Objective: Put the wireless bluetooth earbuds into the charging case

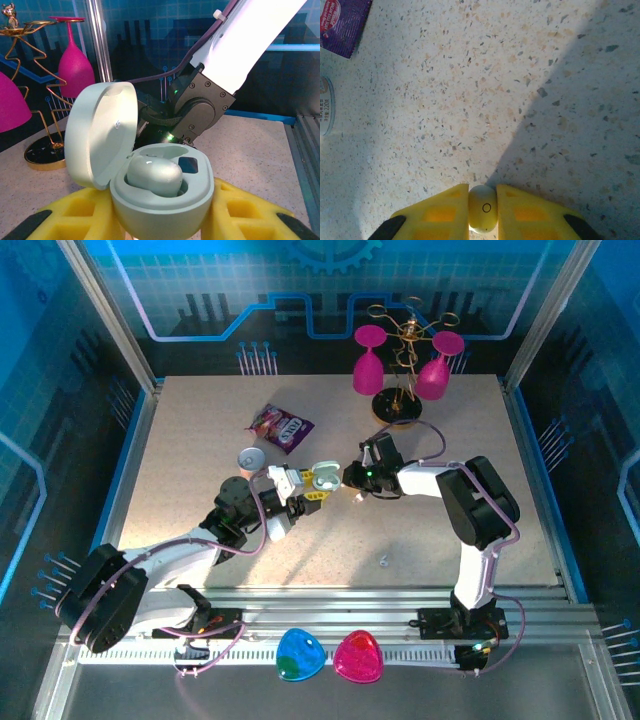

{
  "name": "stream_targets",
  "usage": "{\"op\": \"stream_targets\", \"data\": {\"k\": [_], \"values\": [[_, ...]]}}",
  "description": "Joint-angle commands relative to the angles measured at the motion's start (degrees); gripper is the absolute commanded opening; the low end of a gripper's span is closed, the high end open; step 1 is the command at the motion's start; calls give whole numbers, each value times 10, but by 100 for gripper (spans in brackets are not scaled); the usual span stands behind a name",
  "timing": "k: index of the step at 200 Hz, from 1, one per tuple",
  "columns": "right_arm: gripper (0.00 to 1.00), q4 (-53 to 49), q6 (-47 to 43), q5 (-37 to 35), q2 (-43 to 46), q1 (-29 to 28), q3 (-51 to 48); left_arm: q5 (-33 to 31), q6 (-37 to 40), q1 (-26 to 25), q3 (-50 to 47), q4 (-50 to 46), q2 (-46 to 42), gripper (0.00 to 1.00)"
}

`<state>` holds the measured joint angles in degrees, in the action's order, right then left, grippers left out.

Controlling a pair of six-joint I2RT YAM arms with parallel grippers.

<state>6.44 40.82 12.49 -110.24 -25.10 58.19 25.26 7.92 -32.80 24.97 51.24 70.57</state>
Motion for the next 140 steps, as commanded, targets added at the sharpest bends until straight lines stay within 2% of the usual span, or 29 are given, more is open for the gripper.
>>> {"op": "stream_targets", "data": {"k": [1, 78, 117, 140], "values": [[17, -32, -14, -10, 5, -7, 3, -1, 12, 2, 7, 11, 6, 28], [17, -99, -58, -83, 153, -11, -41, -16, -16, 20, 5, 32, 33, 28], [18, -163, -102, -134, 253, -36, -55, -12, -37, 29, 15, 39, 63, 28], [18, -184, -116, -140, 305, -52, -59, -16, -41, 31, 22, 40, 89, 28]]}}
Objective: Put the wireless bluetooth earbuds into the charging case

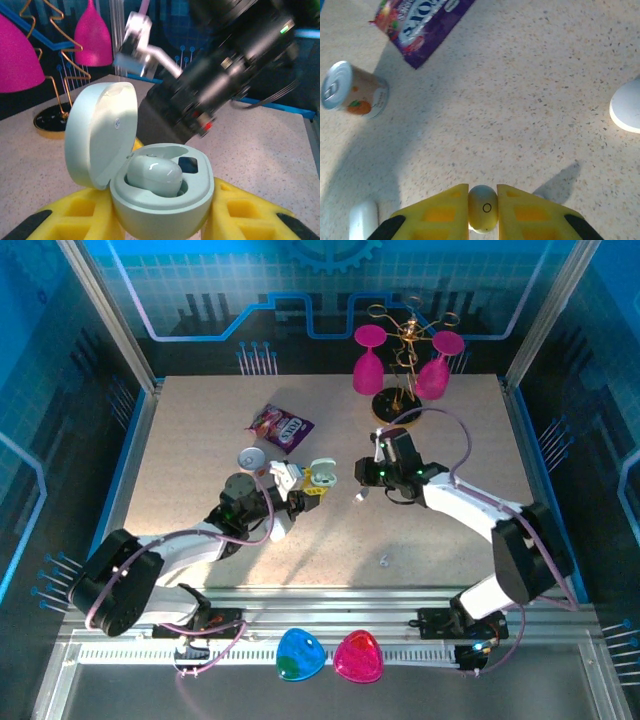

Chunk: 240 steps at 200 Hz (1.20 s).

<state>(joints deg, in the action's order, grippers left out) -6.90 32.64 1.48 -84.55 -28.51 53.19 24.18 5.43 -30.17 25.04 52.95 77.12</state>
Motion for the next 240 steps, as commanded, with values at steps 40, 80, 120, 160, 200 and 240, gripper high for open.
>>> {"op": "stream_targets", "data": {"k": [40, 80, 120, 160, 200, 240], "values": [[18, -93, -52, -51, 114, -55, 5, -7, -21, 6, 31, 31, 58, 28], [18, -107, -65, -44, 134, -84, 26, 4, -24, 9, 41, 35, 78, 28], [18, -93, -72, -35, 123, -113, 47, 19, -17, 10, 45, 19, 76, 27], [18, -88, -81, -34, 99, -131, 75, 32, -15, 10, 41, 14, 70, 27], [18, -87, -89, -44, 82, -134, 85, 41, -16, 10, 37, 11, 59, 27], [18, -94, -93, -63, 73, -133, 83, 41, -17, 11, 34, 8, 48, 27]]}}
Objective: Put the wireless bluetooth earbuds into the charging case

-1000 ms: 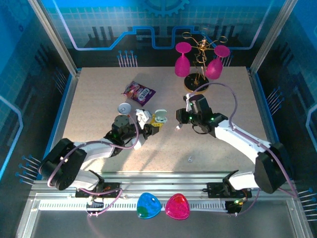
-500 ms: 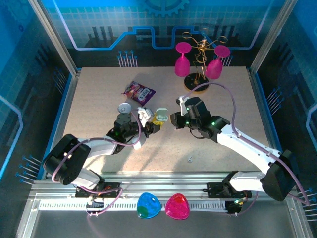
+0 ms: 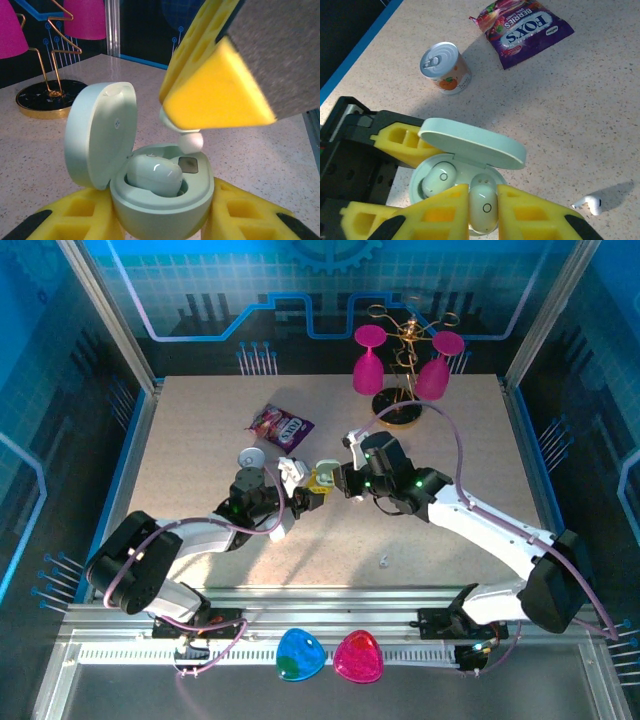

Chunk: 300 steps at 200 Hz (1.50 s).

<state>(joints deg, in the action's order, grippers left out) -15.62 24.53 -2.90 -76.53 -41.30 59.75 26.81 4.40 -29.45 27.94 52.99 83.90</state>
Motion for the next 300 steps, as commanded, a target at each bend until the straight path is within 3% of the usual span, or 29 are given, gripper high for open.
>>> {"op": "stream_targets", "data": {"k": [1, 73, 168, 300], "values": [[18, -7, -12, -20, -8, -6, 18, 16, -6, 4, 5, 8, -20, 27], [18, -11, -16, -21, -16, -6, 15, 16, -10, 4, 8, 11, -20, 28], [23, -12, -30, 38, -9, -7, 23, 27, -19, 4, 5, 39, -16, 27], [54, 32, -15, 23, 119, 8, -11, 75, -14, 4, -5, 81, -25, 28]]}}
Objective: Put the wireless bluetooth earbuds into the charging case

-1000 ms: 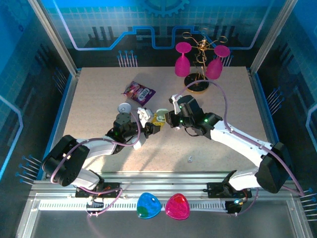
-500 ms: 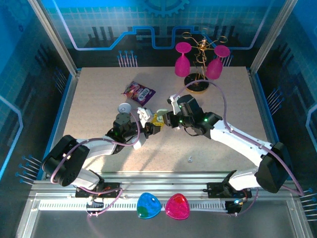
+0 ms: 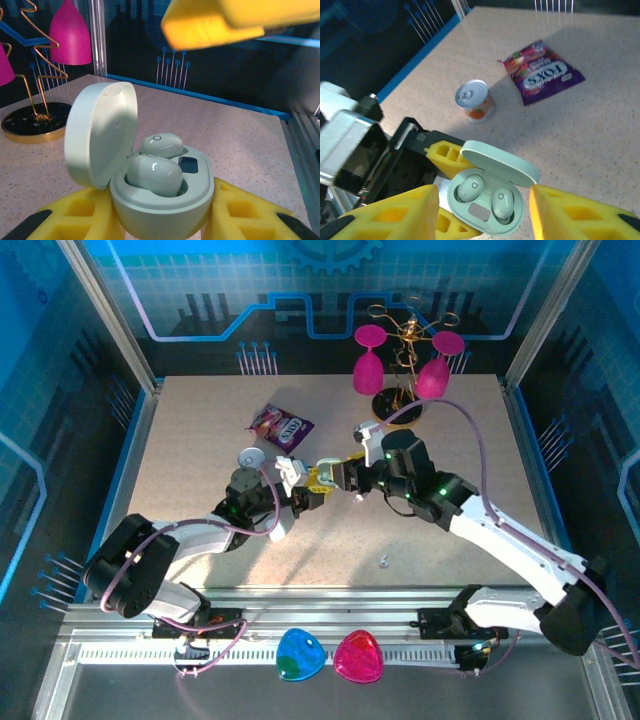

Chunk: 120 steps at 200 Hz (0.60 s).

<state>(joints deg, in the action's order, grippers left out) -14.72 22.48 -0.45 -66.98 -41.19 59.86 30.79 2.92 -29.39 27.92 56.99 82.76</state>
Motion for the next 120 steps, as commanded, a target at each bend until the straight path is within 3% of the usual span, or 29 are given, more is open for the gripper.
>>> {"op": "stream_targets", "data": {"k": [1, 49, 120], "values": [[54, 23, 5, -1, 24, 8, -13, 36, 1, 3, -5, 42, -13, 28], [59, -26, 29, 24, 6, 49, 22, 96, 18, 3, 9, 13, -23, 28], [54, -66, 26, 60, -37, 58, 56, 121, -9, 3, 8, 37, -30, 29]]}}
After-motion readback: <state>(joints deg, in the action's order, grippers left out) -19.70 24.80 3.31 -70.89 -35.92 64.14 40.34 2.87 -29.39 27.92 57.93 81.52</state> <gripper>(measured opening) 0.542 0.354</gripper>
